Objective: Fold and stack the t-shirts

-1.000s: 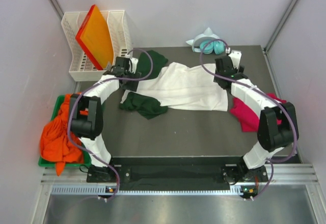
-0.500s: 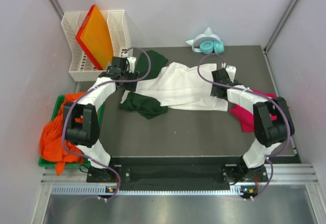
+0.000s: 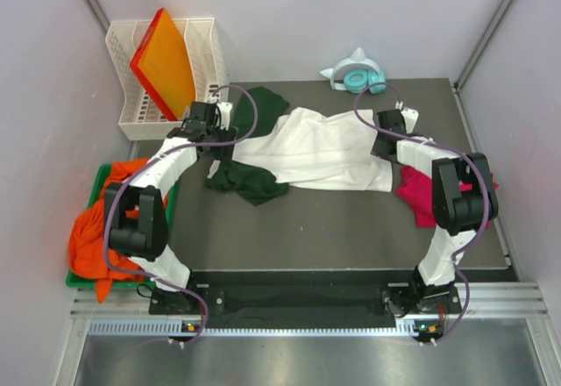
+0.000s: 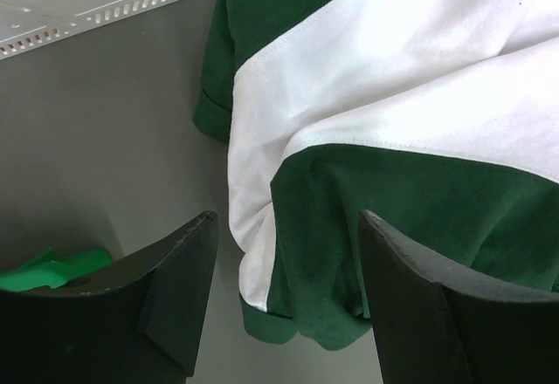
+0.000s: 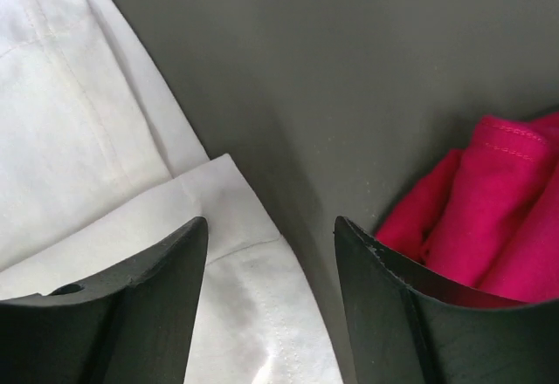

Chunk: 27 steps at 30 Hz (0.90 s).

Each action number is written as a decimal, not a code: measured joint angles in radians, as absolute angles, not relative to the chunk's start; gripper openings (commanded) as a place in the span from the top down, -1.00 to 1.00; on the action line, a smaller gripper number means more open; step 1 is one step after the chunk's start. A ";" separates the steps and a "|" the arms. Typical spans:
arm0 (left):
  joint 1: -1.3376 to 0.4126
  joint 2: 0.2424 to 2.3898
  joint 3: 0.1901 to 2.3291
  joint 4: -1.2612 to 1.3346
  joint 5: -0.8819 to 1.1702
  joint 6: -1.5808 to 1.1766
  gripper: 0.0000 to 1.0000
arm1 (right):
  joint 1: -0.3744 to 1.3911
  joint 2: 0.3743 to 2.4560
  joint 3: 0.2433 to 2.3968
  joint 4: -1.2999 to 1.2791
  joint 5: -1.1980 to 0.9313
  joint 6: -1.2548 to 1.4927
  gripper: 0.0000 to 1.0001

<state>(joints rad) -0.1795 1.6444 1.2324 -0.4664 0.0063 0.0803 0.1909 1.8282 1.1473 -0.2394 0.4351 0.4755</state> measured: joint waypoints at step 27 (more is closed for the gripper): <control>-0.179 1.644 1.227 -0.490 0.010 0.050 -0.32 | 0.141 1.866 1.147 -0.220 0.258 0.501 0.58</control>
<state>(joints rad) -0.1795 1.6444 1.2274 -0.4904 0.0105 0.0502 0.1413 1.8660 1.1469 -0.2199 0.2584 0.5011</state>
